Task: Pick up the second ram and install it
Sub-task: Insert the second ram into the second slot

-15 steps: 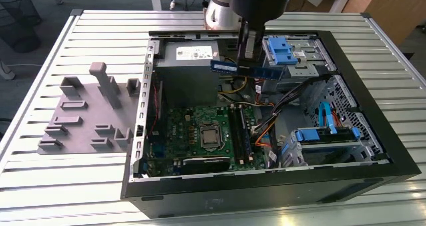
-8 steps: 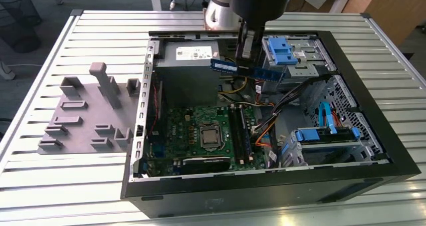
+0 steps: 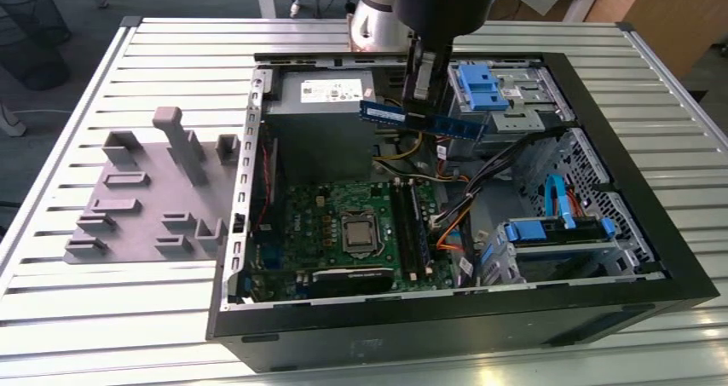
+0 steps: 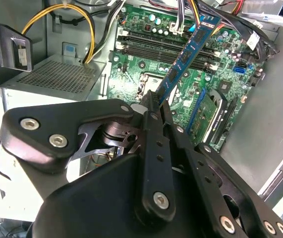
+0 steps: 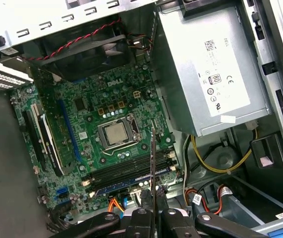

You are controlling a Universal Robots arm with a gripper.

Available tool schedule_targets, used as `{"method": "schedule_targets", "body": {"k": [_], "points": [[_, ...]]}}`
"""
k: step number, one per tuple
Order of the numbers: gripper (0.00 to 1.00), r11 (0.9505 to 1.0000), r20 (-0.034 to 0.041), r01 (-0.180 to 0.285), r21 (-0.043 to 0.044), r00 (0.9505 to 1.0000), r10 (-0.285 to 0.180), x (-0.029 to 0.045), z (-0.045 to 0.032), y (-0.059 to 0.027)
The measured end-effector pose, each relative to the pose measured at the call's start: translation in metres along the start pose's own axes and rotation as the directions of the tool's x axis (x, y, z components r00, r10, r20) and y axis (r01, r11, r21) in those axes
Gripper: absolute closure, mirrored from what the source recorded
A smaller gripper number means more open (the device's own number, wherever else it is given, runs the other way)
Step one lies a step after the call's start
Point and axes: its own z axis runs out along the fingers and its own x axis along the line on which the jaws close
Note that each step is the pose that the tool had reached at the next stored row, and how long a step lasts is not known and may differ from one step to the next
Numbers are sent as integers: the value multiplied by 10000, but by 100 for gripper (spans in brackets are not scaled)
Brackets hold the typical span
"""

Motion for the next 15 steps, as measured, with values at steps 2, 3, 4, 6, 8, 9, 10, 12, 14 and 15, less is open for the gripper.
{"method": "schedule_targets", "body": {"k": [2, 3, 4, 6, 8, 9, 10, 12, 14, 15], "points": [[86, 10000, 0, -76, 1, 10000, 76, 0, 0, 0], [86, 9999, 0, -148, 2, 9999, 148, 0, 0, 0], [86, 9997, 0, -255, 4, 9997, 255, 0, 0, 0], [86, 9986, 0, -535, 8, 9986, 535, 0, 1, 0], [86, 9965, 0, -837, 13, 9965, 837, 0, 1, 0], [86, 9950, 0, -997, 15, 9950, 997, 0, 2, 0], [86, 9931, 1, -1170, 18, 9931, 1170, 0, 2, 0], [86, 9881, 1, -1537, 24, 9881, 1537, 0, 4, 0], [86, 9821, 3, -1882, 29, 9821, 1882, 0, 6, 0], [86, 9797, 2, -2004, 31, 9797, 2004, 0, 6, 0]]}}
